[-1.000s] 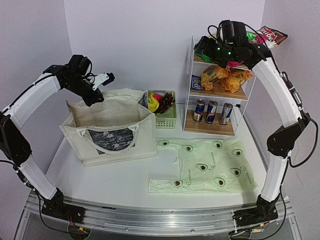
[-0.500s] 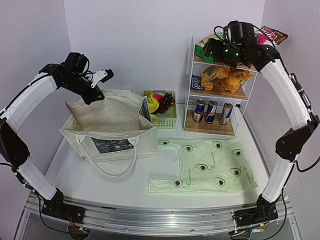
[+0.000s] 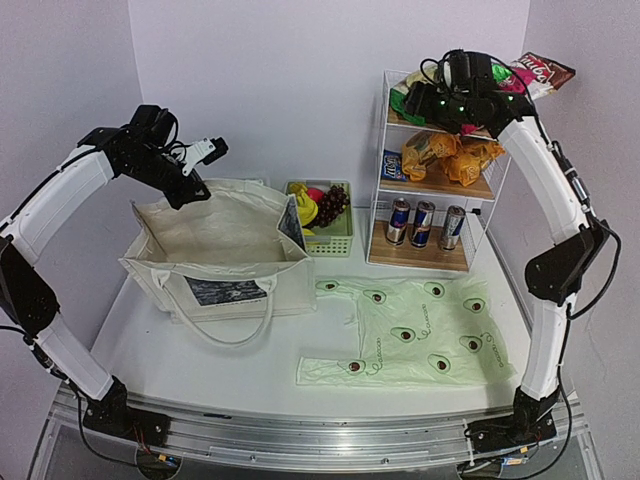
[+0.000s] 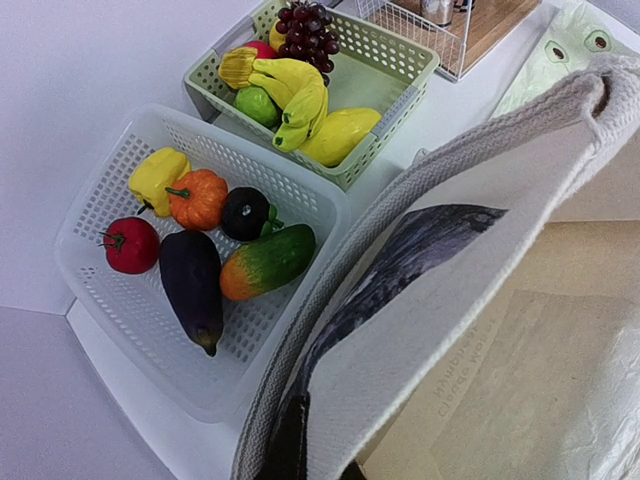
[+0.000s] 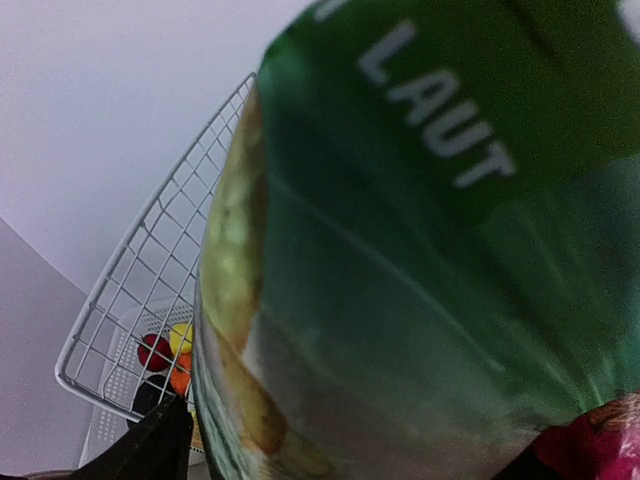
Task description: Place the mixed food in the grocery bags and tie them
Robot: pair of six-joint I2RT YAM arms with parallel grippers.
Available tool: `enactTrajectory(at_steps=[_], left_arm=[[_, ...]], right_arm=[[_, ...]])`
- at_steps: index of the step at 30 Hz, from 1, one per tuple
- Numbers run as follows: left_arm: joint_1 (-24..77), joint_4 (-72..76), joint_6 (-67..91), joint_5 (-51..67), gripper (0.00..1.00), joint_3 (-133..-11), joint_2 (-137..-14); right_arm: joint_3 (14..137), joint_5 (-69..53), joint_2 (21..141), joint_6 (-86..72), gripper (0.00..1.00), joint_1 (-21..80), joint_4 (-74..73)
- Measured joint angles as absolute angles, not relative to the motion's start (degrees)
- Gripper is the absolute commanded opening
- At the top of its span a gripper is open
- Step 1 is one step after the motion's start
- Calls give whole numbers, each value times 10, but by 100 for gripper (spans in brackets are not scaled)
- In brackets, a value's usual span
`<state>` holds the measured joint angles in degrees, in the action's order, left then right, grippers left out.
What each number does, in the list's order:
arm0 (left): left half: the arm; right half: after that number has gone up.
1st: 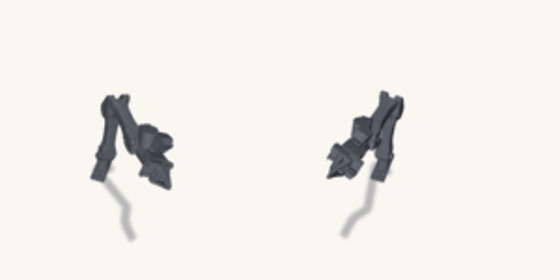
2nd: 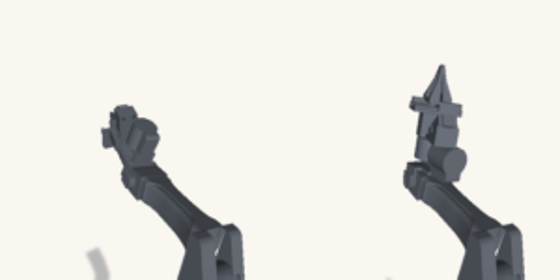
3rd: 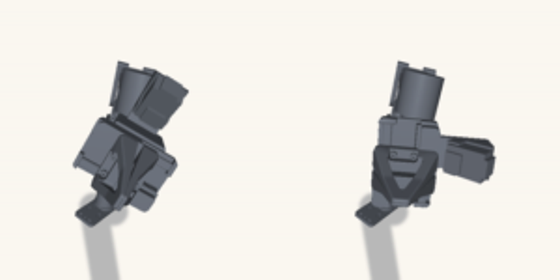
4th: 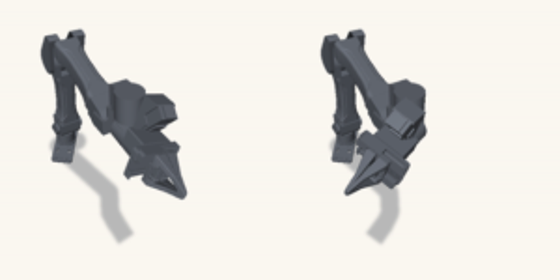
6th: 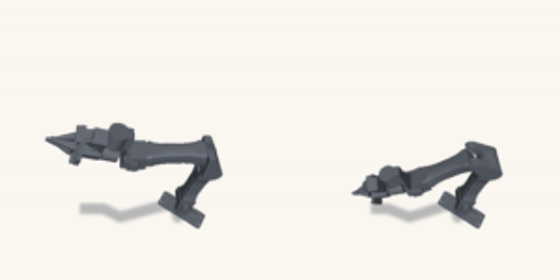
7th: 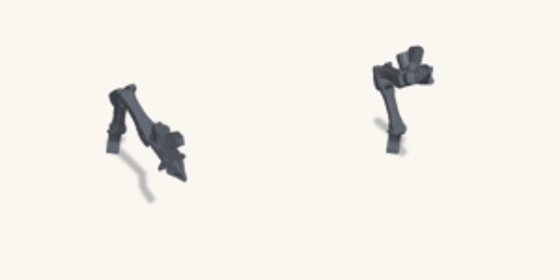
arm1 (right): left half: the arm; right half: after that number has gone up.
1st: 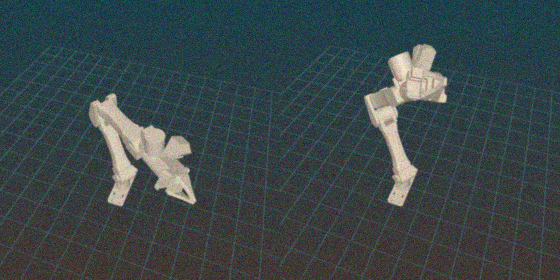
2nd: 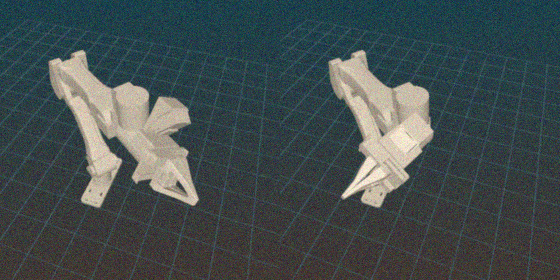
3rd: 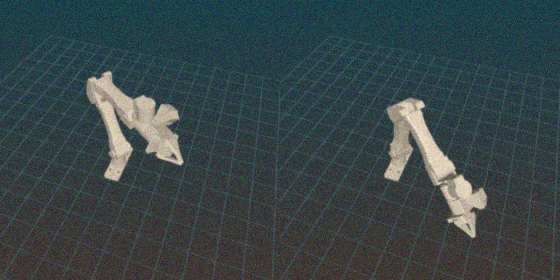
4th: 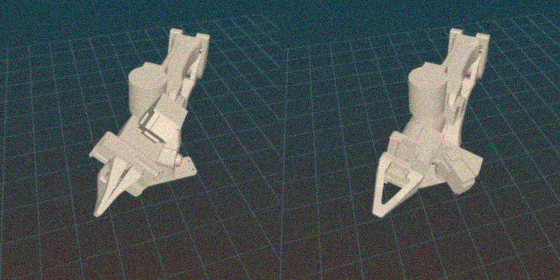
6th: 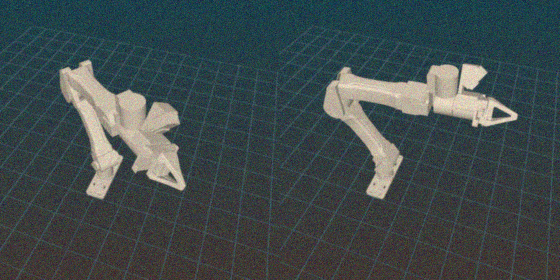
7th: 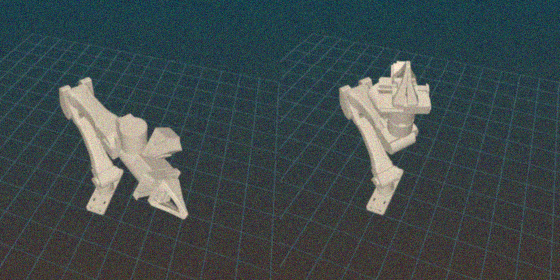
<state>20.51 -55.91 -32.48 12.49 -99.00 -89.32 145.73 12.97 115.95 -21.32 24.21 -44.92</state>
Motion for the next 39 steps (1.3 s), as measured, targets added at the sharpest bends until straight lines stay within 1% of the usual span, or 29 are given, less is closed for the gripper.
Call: enactTrajectory(at_steps=[1,2,5,6,7,9,16,24,28,33,36,39], left_arm=[[205,-559,-325,126,0,-990,-893],[205,-559,-325,128,0,-990,-893],[205,-559,-325,131,0,-990,-893],[205,-559,-325,132,0,-990,-893],[205,-559,-325,133,0,-990,-893],[205,-559,-324,134,0,-990,-893],[205,-559,-314,135,0,-990,-893],[205,-559,-311,138,0,-990,-893],[205,-559,-310,138,0,-990,-893],[205,-557,-310,138,0,-990,-893],[205,-552,-310,138,0,-990,-893],[205,-549,-310,139,0,-989,-893]], right_arm=[[1457,127,1161,-214,68,242,-449],[1457,124,1162,-216,58,242,-448],[1457,124,1162,-217,21,243,-439],[1457,124,1162,-217,9,243,-436],[1457,123,1162,-216,1,243,-433],[1457,123,1162,-216,0,243,-428],[1434,121,1144,-188,0,243,-412],[1429,51,1096,-96,0,254,-396],[1429,12,1063,-22,0,290,-375],[1430,-44,1025,81,0,387,-339],[1439,-78,1021,115,0,426,-326],[1440,-104,1021,129,0,440,-321]])
